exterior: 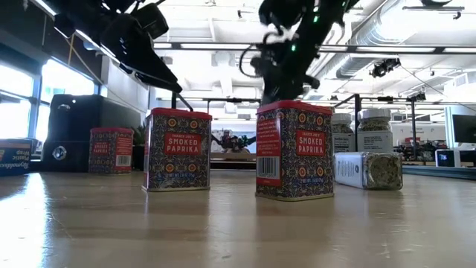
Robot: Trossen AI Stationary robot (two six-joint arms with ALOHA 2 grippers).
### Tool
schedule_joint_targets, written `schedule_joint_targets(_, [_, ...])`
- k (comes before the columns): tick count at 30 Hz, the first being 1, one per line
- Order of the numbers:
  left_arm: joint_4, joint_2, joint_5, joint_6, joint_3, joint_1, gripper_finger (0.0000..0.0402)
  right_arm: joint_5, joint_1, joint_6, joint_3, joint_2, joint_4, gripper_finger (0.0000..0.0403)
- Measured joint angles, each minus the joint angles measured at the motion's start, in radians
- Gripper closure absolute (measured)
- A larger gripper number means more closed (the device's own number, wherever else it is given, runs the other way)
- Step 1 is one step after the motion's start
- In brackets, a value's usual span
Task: Shelf spices
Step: Put the brown seasoning bottle on the shelf aligned with the other brown seasoning bottles
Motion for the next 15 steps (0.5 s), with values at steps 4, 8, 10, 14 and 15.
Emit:
schedule_joint_targets(4, [0.0,0.0,0.001,0.0,0.0,0.0,0.0135,-0.043,-0.058,0.0,-0.003,0.037,0.014,0.0242])
schedule_joint_targets(8, [0.0,0.0,0.001,0.0,0.0,0.0,0.0135,-0.048,-0.093,0.004,-0.003,0.071,0.017,0.0242])
schedule_joint_targets(10, [0.001,0.0,0.001,0.0,0.0,0.0,0.0135,-0.047,-0.102,-0.002,-0.003,0.078,0.024,0.0235])
schedule_joint_targets(14, [0.001,0.0,0.001,0.0,0.0,0.0,0.0135,-0.049,-0.113,-0.001,-0.003,0.084,0.031,0.0209])
schedule_joint_targets(15, [0.001,0.0,0.001,0.0,0.0,0.0,0.0135,-0.049,-0.116,-0.001,-0.003,0.085,0.031,0.0207])
